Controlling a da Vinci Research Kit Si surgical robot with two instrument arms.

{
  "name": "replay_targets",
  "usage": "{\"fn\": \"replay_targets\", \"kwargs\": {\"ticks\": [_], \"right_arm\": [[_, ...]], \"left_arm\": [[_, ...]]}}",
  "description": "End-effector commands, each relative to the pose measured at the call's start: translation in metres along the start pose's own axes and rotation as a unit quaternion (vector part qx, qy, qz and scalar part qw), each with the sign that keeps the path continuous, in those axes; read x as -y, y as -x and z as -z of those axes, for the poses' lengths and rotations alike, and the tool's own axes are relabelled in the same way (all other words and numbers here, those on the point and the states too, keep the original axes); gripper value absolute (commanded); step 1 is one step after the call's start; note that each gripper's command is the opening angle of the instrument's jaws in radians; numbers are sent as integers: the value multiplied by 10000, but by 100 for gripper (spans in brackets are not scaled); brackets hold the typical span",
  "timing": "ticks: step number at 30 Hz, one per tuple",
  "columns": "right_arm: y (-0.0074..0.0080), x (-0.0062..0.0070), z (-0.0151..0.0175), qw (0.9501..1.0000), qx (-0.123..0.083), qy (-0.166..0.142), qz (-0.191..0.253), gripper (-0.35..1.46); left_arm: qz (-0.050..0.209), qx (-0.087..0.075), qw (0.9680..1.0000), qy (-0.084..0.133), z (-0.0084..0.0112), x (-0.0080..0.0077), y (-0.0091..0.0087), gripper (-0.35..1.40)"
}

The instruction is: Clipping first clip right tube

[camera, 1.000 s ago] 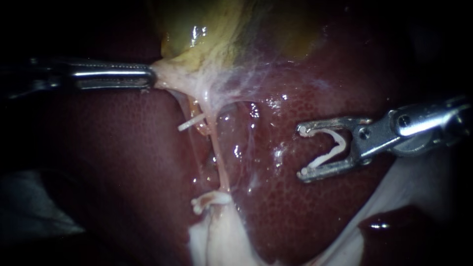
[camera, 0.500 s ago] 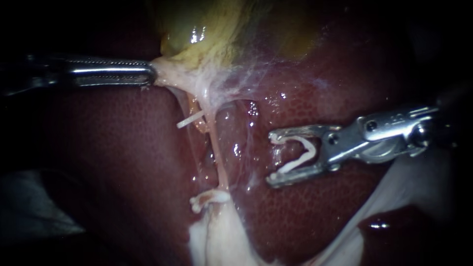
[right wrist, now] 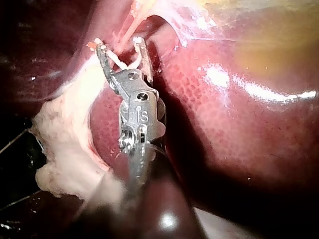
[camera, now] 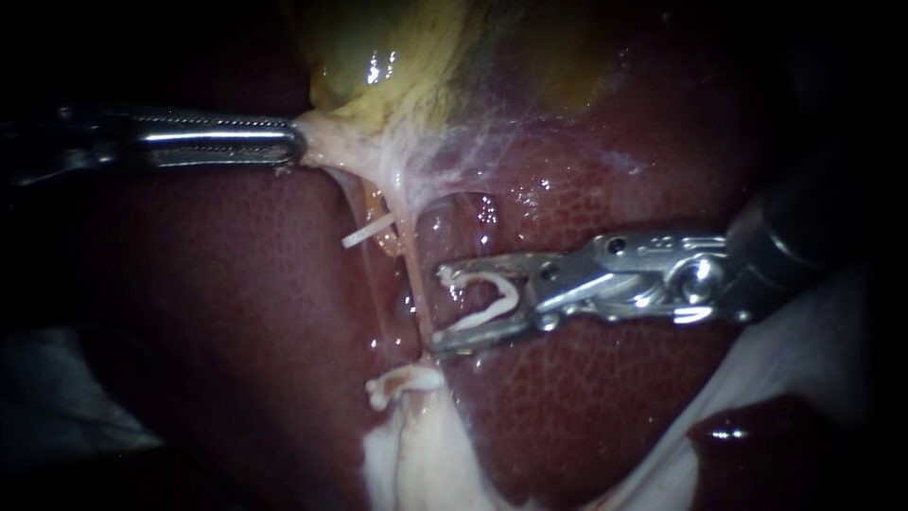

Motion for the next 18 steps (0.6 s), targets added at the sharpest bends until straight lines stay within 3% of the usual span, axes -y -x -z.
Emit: {"fn": "replay_targets", "kwargs": {"ticks": [1, 5, 9, 14, 18], "right_arm": [[3, -1, -4, 10000, -2, -22, -36, 49], [12, -2, -18, 9997, -55, -151, -199, 49], [16, -1, -23, 9973, -313, -439, -496, 49], [15, 2, -24, 9902, -613, -913, -861, 49], [13, 7, -25, 9854, -721, -1185, -989, 49]], "left_arm": [[2, 1, 10000, -4, 0, 0, 0, -35], [3, 0, 10000, -8, -2, -1, -1, -35], [4, 0, 10000, -26, -2, -2, -1, -35], [4, 0, 10000, -26, -2, -2, -1, -35], [4, 0, 10000, -26, -2, -2, -1, -35]]}}
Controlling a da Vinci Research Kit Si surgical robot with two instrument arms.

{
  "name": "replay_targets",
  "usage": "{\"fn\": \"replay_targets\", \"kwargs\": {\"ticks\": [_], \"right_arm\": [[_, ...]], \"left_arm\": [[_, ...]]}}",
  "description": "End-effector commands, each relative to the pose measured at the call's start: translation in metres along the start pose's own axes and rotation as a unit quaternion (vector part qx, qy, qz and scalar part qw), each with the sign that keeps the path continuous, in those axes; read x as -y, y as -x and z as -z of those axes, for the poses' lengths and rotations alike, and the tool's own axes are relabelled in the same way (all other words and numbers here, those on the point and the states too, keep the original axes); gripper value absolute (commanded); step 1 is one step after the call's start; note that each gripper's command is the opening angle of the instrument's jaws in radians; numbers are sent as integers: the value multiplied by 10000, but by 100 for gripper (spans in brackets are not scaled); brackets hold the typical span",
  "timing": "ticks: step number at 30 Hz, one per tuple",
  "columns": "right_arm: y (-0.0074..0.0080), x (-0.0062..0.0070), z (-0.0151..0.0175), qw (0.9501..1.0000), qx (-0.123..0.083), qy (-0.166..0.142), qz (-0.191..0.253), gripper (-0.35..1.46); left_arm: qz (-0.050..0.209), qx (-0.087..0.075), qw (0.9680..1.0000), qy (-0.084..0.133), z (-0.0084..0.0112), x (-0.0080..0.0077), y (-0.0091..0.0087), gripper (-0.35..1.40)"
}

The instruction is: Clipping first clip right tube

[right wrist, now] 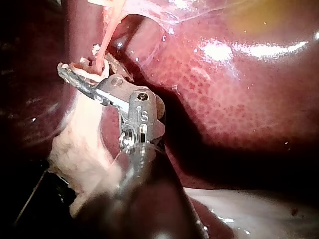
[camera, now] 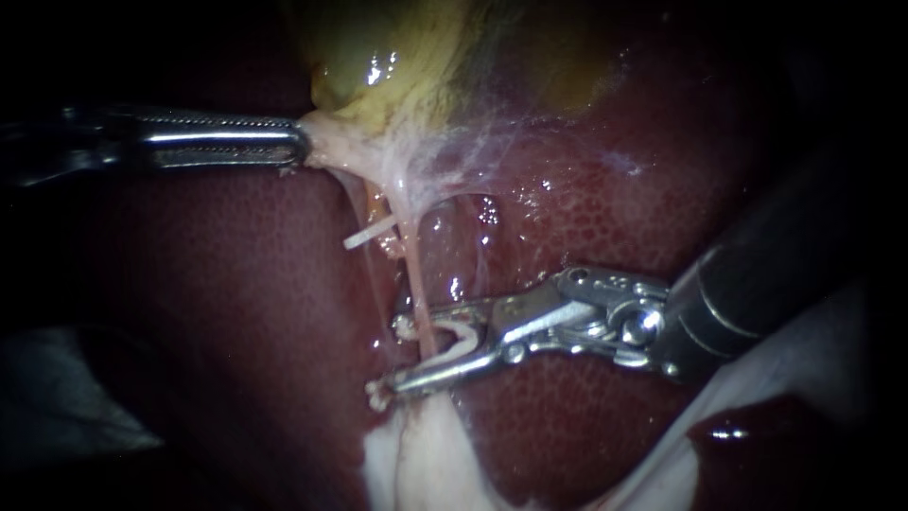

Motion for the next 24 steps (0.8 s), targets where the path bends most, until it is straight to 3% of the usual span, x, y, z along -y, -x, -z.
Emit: {"fn": "replay_targets", "kwargs": {"ticks": [1, 13, 24], "right_arm": [[-1, 3, 0, 10000, -15, -74, -38, 48], [-5, 13, -5, 9997, -64, -238, -68, 39], [-6, 18, 6, 9986, -71, -260, -461, -24]], "left_arm": [[0, 0, 10000, 0, 0, 0, 0, -35], [0, 0, 10000, -3, -1, 0, 0, -35], [0, -1, 10000, -7, -2, 0, 0, -35]]}}
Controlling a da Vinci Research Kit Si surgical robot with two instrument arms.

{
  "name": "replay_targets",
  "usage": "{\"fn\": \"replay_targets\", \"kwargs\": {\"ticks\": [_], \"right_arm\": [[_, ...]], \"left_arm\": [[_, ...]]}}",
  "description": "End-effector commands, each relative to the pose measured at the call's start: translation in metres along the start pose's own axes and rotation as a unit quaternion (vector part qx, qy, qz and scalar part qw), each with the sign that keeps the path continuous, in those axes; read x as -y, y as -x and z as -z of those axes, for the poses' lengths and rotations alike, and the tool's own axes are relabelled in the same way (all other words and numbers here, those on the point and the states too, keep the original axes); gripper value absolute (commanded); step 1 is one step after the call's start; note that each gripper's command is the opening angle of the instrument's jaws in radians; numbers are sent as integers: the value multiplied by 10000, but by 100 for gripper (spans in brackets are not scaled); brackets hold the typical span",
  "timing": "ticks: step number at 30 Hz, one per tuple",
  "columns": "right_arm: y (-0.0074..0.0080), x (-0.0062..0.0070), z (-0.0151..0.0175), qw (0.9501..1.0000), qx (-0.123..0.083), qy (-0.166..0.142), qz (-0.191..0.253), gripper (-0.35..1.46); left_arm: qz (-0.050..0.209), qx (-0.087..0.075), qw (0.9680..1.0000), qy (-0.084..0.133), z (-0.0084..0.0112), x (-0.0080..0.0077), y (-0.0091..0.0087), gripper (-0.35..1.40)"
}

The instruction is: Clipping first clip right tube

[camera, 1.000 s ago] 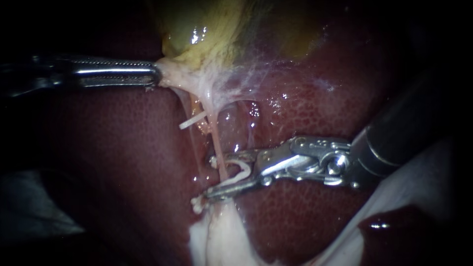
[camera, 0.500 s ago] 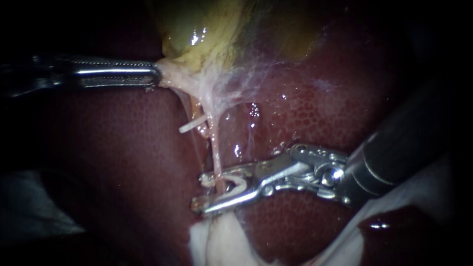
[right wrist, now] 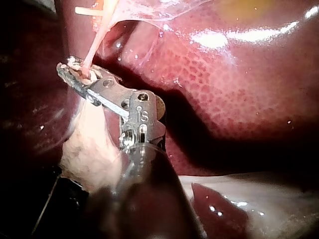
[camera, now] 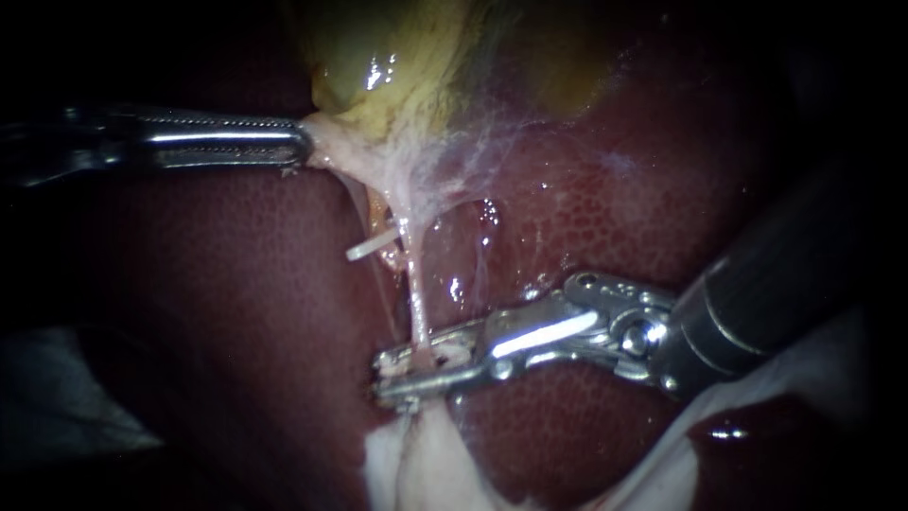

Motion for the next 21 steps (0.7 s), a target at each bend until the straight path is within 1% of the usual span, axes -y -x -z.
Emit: {"fn": "replay_targets", "kwargs": {"ticks": [1, 21], "right_arm": [[1, 0, 1, 10000, 1, -1, -53, -34], [8, -2, 2, 10000, 4, -13, -62, -35]], "left_arm": [[0, 0, 10000, -1, 0, 0, 0, -35], [-1, 0, 10000, 2, -1, 3, 1, -35]]}}
